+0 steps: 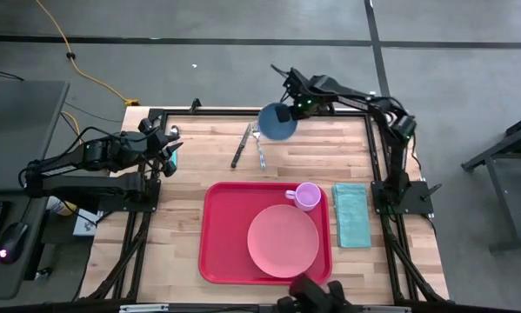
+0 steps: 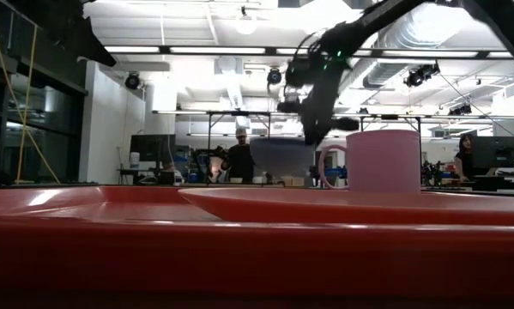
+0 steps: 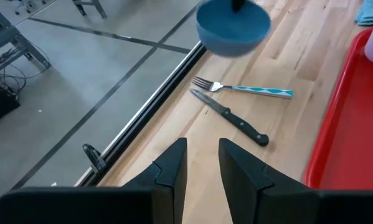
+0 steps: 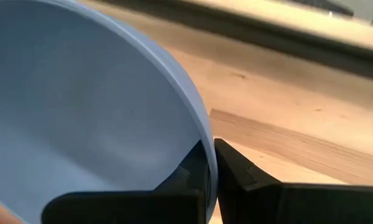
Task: Set up tray
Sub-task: Put the blue bowl on top of the pink plate on the red tray
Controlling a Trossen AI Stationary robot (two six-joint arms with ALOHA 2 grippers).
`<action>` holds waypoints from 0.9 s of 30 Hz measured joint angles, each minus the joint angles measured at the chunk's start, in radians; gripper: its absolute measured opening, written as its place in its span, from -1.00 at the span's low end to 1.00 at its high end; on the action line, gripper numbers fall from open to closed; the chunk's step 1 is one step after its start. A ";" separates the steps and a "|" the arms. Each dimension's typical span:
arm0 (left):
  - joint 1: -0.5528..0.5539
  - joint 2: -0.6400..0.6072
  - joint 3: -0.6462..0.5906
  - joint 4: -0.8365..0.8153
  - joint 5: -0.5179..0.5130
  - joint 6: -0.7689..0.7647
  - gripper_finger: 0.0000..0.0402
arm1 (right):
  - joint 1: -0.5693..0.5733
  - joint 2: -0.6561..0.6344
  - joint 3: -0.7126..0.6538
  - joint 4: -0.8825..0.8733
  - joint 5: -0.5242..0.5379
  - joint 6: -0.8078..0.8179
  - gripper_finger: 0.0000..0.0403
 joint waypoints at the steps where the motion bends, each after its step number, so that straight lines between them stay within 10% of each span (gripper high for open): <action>1: 0.000 0.000 0.000 0.000 0.002 0.000 -0.38 | -0.001 -0.026 0.000 0.000 0.002 0.000 -1.00; 15: 0.000 0.000 0.000 0.006 0.020 0.000 -0.38 | 0.069 -0.468 0.000 0.002 -0.002 0.027 -1.00; 27: 0.000 0.000 0.000 0.007 0.051 0.000 -0.38 | 0.374 -0.616 0.001 -0.070 -0.065 0.214 -1.00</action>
